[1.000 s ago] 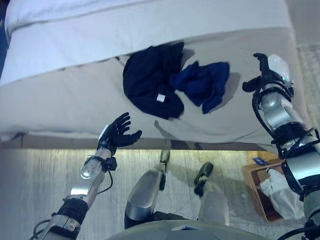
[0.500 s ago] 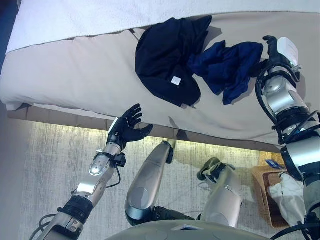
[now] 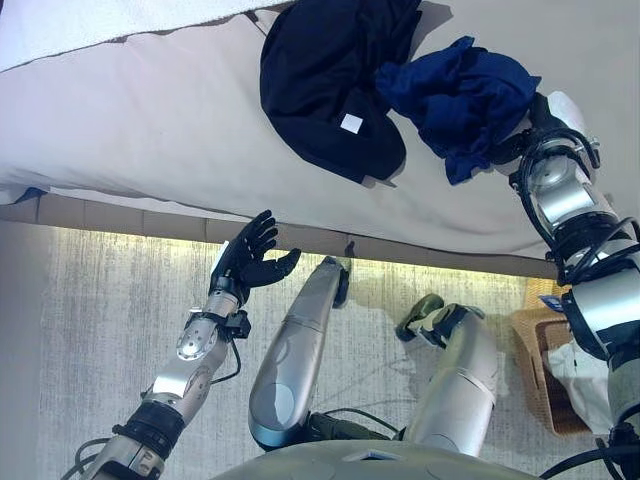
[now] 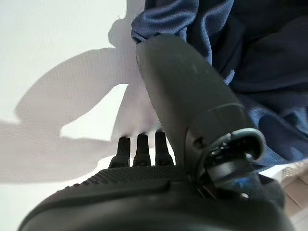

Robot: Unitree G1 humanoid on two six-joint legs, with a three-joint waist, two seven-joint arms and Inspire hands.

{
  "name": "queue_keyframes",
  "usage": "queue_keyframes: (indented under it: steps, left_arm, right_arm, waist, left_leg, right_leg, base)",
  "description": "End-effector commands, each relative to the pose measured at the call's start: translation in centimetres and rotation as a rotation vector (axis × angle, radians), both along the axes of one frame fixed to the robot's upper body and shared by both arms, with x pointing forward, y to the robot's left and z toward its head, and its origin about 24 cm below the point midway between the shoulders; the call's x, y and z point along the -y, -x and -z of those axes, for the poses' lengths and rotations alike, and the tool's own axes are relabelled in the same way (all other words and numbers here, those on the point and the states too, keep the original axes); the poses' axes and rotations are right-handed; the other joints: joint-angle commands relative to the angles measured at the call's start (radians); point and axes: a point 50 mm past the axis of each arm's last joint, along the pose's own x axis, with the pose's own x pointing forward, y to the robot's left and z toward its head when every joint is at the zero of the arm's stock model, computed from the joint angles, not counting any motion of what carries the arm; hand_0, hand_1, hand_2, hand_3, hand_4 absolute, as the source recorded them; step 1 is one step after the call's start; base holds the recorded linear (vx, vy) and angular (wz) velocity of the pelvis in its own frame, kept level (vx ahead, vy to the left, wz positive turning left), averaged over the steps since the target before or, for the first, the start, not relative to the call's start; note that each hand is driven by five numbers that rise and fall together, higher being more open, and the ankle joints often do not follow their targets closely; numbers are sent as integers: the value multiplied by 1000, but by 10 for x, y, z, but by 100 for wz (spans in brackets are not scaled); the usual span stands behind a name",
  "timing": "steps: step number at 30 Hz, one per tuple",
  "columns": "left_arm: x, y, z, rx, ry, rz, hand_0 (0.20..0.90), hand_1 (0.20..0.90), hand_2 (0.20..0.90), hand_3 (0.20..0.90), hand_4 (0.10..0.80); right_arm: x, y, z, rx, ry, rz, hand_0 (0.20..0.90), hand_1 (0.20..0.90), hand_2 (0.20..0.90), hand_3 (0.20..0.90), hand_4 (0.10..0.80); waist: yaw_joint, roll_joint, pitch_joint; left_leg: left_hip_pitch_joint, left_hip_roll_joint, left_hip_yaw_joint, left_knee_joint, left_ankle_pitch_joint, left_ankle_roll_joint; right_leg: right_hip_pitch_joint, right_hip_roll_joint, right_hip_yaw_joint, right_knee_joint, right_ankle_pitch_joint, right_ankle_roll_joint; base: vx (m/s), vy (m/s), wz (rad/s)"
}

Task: Pick up the clothes from the bed and place them into the basket

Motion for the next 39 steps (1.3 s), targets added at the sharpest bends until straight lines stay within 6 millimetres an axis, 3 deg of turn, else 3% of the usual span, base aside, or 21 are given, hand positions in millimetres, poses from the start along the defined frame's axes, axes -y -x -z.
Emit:
queue_keyframes:
  steps: [1, 12, 13, 14, 15, 20, 30, 39]
  left_arm:
    - [-2, 4, -32, 196, 47, 17, 900, 900, 900, 900, 800]
    - [0, 6, -28, 190, 34, 36, 900, 900, 900, 900, 800]
    - [1, 6, -27, 188, 33, 38, 900, 900, 900, 900, 800]
    - [1, 6, -27, 187, 33, 39, 900, 900, 900, 900, 800]
    - [2, 6, -26, 184, 35, 42, 900, 900, 900, 900, 800]
    - [6, 5, -27, 191, 53, 44, 900, 900, 900, 900, 800]
    - [10, 4, -28, 204, 48, 41, 900, 900, 900, 900, 800]
    - [7, 0, -31, 214, 28, 33, 900, 900, 900, 900, 800]
  right_arm:
    - [-31, -5, -72, 272, 72, -203, 900, 900, 900, 900, 800]
    - [-72, 2, -99, 500, 8, -356, 900, 900, 900, 900, 800]
    - [-72, 2, -100, 513, 8, -351, 782, 782, 782, 763, 663]
    - [-72, 2, -102, 526, 9, -340, 608, 608, 608, 560, 460]
    - [-71, 3, -105, 549, 24, -314, 300, 300, 300, 200, 100]
    - [-61, 2, -114, 580, 64, -219, 300, 300, 300, 200, 100]
    - [-52, -1, -104, 544, 39, -183, 300, 300, 300, 200, 100]
    - [-40, 2, -99, 533, 3, -162, 300, 300, 300, 200, 100]
  waist:
    - [28, 25, -30]
    - [29, 11, -30]
    - [29, 11, -30]
    - [30, 11, -30]
    - [31, 13, -30]
    - [36, 22, -30]
    - [33, 23, -30]
    - [10, 5, -30]
  left_leg:
    - [52, -10, 51, 107, -173, 20]
    - [141, -10, 35, 10, -144, 4]
    - [145, -10, 35, 5, -143, 3]
    - [150, -11, 34, 1, -141, 1]
    - [152, -11, 34, -1, -139, -1]
    - [145, -15, 34, 4, -139, -2]
    - [171, -17, 33, -12, -138, 2]
    - [267, 3, 39, -79, -130, -2]
  right_leg:
    - [60, 93, -47, 37, -61, -63]
    - [143, 89, -67, -22, -40, -48]
    - [148, 89, -67, -25, -40, -48]
    - [152, 89, -68, -27, -39, -47]
    - [155, 87, -69, -27, -39, -46]
    - [147, 81, -69, -17, -44, -47]
    - [164, 80, -67, -22, -45, -45]
    - [242, 88, -53, -70, -31, -34]
  base:
    - [0, 0, 0]
    - [-4, -5, 1]
    - [3, -1, 3]
    - [0, 0, 0]
    - [0, 0, 0]
    - [-42, 13, 5]
    - [-4, 0, 1]
    - [4, -2, 0]
